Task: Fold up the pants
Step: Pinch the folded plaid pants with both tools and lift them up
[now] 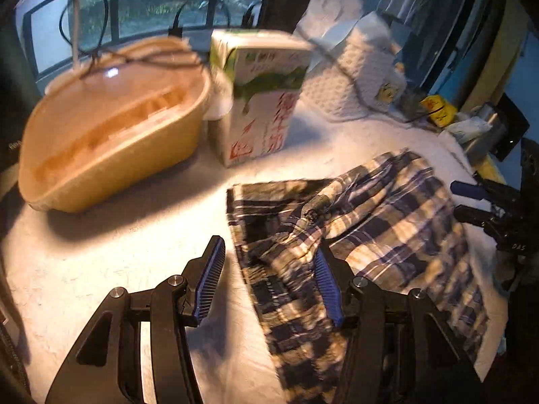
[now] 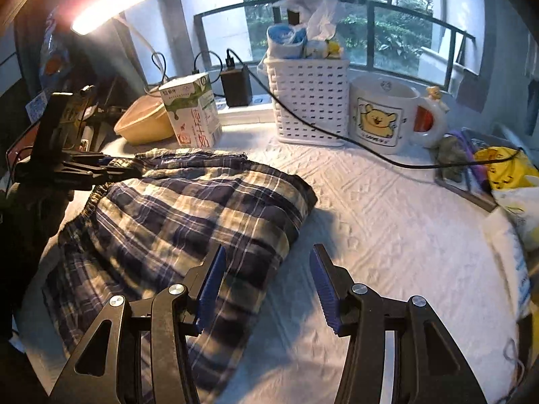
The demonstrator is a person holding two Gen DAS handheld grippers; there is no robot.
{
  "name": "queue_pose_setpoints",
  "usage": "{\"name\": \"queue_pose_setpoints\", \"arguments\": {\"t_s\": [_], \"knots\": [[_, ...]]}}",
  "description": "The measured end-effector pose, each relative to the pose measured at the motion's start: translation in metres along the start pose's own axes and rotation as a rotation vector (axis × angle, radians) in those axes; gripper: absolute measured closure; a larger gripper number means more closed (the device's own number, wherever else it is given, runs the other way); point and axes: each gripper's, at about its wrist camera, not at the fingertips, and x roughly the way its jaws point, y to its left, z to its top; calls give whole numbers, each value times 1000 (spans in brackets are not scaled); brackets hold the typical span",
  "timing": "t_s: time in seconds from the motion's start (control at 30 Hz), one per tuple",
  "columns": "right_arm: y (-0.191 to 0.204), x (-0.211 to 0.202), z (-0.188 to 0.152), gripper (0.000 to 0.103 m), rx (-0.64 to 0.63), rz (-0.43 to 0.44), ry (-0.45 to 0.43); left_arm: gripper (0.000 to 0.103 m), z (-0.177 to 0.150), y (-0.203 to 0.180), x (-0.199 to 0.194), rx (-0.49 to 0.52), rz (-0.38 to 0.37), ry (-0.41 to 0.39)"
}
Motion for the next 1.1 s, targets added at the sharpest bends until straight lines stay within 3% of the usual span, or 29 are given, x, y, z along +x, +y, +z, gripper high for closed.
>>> {"name": "queue_pose_setpoints", "arguments": {"t_s": [0.03,0.2,0.27,0.3,0.43,0.5,0.53,0.6,0.63,0.7,0.8,0.87,0.97,1.1], "knots": [[-1,6,2,49,-5,-1,9,42,0,2,4,-5,7,9],[-8,28,13,44,14,23,32,39,3,1,8,-1,0,-6],[-12,32,17,26,40,43,28,38,3,2,7,5,-10,-4],[-15,34,17,23,57,56,27,38,3,3,7,7,-29,-6],[-26,45,17,23,120,107,26,39,1,5,9,23,-88,-38],[-28,46,17,23,135,126,13,39,-1,0,12,57,-71,-70],[-28,46,18,23,136,129,11,41,0,-2,13,59,-66,-70],[-26,48,21,23,133,138,11,59,2,-2,13,51,-79,-69],[-25,49,22,23,128,141,12,73,2,-1,15,38,-108,-61],[-16,53,25,24,100,155,24,76,1,-4,15,43,-103,-65],[-4,59,29,34,57,170,35,80,0,-12,14,62,-74,-71],[1,61,30,55,39,181,37,85,-1,-15,11,59,-68,-85],[4,60,30,76,30,178,30,88,-1,-20,0,57,-74,-117],[13,43,32,83,3,151,-12,89,-2,-32,-18,82,-56,-157]]}}
